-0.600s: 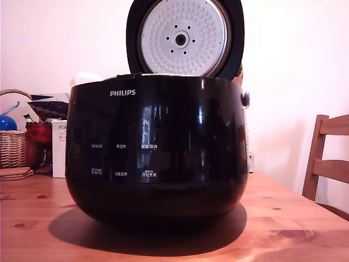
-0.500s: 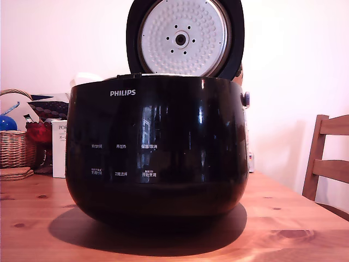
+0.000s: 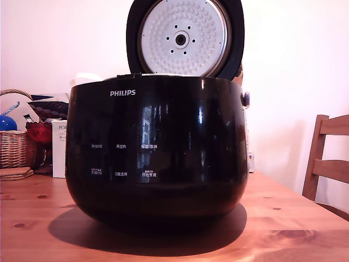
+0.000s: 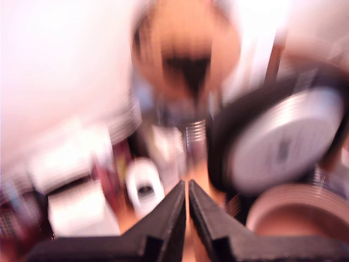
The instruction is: Close the rice cooker by pressing the lid down with medium force
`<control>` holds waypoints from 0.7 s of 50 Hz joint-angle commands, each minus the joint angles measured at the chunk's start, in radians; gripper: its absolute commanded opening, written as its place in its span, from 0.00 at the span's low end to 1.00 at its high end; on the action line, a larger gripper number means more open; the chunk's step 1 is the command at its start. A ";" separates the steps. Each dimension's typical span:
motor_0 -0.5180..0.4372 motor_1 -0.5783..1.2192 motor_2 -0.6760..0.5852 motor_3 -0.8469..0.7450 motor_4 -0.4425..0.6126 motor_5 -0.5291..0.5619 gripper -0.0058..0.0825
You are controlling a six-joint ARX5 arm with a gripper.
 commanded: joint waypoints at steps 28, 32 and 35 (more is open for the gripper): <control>-0.158 0.372 0.153 -0.030 -0.010 0.063 0.04; -0.173 0.388 0.153 0.005 -0.016 0.065 0.04; -0.183 0.397 0.153 0.033 -0.019 0.066 0.04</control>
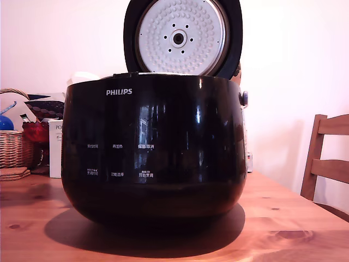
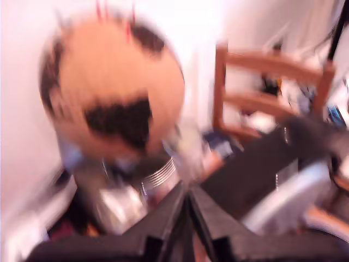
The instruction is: Close the rice cooker by pressing the lid down with medium force
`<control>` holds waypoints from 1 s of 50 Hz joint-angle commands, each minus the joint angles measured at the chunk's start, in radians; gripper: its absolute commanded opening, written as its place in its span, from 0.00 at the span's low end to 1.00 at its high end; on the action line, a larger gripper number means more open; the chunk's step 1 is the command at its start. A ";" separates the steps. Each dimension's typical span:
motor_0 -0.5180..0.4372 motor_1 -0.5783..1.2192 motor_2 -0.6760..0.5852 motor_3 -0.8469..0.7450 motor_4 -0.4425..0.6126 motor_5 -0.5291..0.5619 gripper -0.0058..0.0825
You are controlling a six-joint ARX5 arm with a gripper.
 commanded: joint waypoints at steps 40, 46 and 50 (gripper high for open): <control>-0.053 0.136 0.016 0.140 -0.007 0.025 0.04; -0.055 0.144 0.016 0.129 -0.007 0.025 0.04; -0.055 0.147 0.016 0.123 -0.007 0.026 0.04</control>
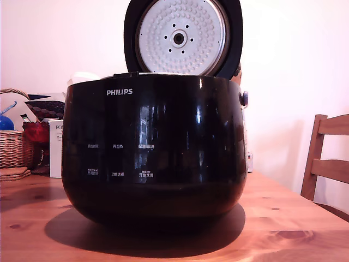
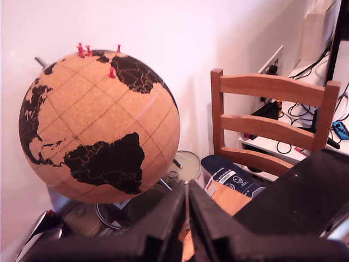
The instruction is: Close the rice cooker by pressing the lid down with medium force
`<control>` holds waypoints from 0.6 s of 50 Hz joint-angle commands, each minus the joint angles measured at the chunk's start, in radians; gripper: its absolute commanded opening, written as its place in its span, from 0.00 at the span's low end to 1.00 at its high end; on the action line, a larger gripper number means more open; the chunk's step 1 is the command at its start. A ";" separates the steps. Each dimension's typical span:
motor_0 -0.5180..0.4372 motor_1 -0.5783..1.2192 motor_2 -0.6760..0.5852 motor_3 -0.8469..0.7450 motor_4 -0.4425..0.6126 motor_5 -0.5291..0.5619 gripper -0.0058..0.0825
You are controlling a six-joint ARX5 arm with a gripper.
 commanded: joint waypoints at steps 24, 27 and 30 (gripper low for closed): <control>-0.071 0.046 0.007 -0.061 -0.023 0.631 0.04; -0.082 0.047 0.007 -0.068 -0.008 0.704 0.04; -0.090 0.047 0.007 -0.084 -0.003 0.766 0.04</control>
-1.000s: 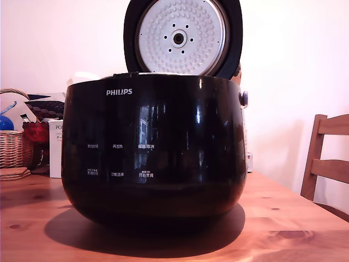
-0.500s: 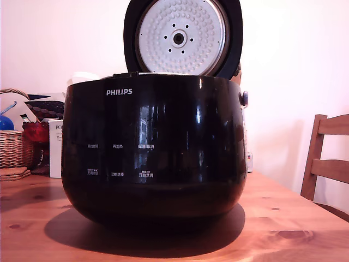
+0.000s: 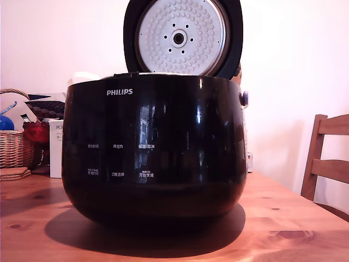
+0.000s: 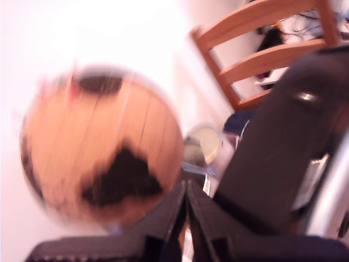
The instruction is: Close the rice cooker by pressing the lid down with medium force
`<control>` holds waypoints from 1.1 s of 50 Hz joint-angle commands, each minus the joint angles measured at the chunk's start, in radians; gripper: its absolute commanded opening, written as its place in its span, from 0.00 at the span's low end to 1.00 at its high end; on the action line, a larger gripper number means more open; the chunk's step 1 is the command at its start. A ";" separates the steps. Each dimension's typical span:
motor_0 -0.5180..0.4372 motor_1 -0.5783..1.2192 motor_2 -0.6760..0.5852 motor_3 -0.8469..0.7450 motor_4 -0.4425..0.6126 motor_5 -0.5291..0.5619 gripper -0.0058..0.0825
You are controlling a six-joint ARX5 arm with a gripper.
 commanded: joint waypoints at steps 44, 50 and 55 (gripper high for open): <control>-0.013 0.029 -0.006 -0.415 -0.072 -0.037 0.04; -0.024 0.025 -0.006 -0.416 -0.072 -0.112 0.04; -0.035 0.023 -0.006 -0.419 -0.074 -0.175 0.04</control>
